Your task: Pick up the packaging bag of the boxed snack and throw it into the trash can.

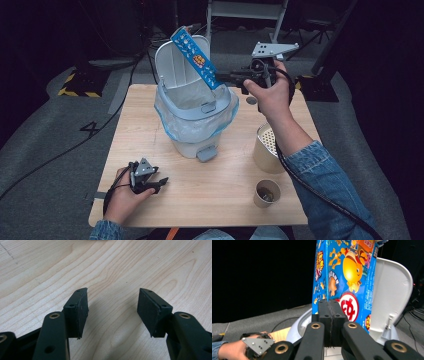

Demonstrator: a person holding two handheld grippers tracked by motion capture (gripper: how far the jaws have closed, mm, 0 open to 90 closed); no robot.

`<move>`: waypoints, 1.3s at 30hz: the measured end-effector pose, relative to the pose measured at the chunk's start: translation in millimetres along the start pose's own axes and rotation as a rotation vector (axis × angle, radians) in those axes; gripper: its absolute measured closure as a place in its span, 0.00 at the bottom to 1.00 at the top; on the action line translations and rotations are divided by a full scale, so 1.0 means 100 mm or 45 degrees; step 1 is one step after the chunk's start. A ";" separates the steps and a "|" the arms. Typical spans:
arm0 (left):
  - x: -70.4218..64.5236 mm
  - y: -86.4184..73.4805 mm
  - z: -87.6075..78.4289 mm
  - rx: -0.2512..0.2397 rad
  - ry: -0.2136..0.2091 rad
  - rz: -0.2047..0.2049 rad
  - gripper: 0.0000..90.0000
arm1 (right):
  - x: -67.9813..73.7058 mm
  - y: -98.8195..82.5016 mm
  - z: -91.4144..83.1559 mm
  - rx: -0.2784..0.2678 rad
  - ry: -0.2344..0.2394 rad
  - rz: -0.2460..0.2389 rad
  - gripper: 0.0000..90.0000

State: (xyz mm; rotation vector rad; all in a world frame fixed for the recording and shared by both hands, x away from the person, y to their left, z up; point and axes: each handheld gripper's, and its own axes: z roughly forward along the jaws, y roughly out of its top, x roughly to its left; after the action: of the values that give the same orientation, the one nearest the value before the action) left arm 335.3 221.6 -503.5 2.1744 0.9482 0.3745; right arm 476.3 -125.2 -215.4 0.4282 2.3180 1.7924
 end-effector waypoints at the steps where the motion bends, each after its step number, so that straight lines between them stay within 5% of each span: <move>1: 0.00 0.00 0.00 0.000 0.000 0.000 0.47 | 0.01 0.00 0.01 -0.007 0.003 -0.001 1.00; 14: 0.00 0.00 0.00 0.001 0.002 0.004 0.47 | 0.10 -0.05 0.20 -0.041 0.022 -0.038 1.00; 24: 0.00 0.00 0.00 0.000 0.001 0.003 0.47 | 0.11 -0.10 0.10 -0.124 -0.041 -0.071 1.00; 29: 0.00 0.00 0.00 0.001 0.000 0.002 0.47 | 0.12 -0.12 0.13 -0.081 -0.098 -0.106 1.00; 39: 0.00 0.00 0.00 0.001 0.000 0.003 0.47 | 0.13 -0.24 0.38 -0.016 -0.114 -0.092 0.97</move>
State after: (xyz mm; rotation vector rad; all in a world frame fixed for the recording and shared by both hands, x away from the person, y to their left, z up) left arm 335.3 221.8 -503.4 2.1765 0.9459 0.3755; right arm 473.0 -92.1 -248.0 0.4091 2.2314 1.7175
